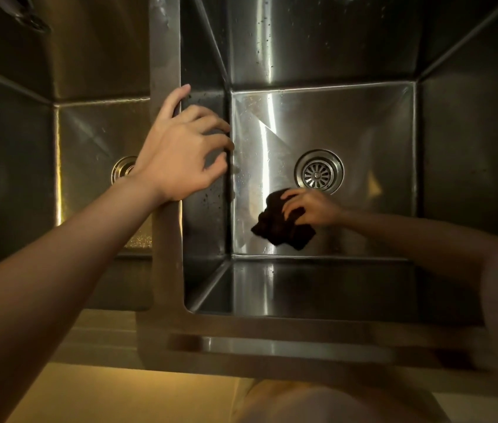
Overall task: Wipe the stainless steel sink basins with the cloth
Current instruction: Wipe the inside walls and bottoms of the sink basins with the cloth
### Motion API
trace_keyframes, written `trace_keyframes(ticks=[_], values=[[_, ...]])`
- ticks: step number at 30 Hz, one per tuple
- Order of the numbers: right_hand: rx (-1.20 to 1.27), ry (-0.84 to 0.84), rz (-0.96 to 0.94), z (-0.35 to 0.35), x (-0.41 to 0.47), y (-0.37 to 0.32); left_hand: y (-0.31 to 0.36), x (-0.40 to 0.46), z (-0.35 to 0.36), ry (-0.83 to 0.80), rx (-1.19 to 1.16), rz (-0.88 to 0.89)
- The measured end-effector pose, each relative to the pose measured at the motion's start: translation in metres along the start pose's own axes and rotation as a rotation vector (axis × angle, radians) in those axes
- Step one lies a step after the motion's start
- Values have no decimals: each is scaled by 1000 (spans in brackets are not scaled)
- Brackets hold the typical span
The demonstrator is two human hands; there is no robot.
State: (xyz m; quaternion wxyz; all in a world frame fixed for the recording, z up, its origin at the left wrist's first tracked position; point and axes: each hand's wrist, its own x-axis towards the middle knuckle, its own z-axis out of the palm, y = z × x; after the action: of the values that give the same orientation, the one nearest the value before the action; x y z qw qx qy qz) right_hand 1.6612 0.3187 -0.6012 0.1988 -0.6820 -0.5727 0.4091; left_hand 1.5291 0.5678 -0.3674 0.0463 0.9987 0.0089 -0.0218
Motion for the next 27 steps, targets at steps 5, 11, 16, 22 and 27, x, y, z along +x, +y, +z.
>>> trace_keyframes(ticks=[5,11,16,22,27], values=[[57,184,167,-31,42,5,0,0,-1,-3,-5,-2],[113,209,218,-6,81,-39,-1,1,0,5,-11,1],[105,144,132,9,56,-41,-2,0,2,29,-17,11],[92,257,223,-32,32,6,-2,0,1,12,-28,10],[87,392,333,-62,76,11,-2,0,0,-5,-15,2]])
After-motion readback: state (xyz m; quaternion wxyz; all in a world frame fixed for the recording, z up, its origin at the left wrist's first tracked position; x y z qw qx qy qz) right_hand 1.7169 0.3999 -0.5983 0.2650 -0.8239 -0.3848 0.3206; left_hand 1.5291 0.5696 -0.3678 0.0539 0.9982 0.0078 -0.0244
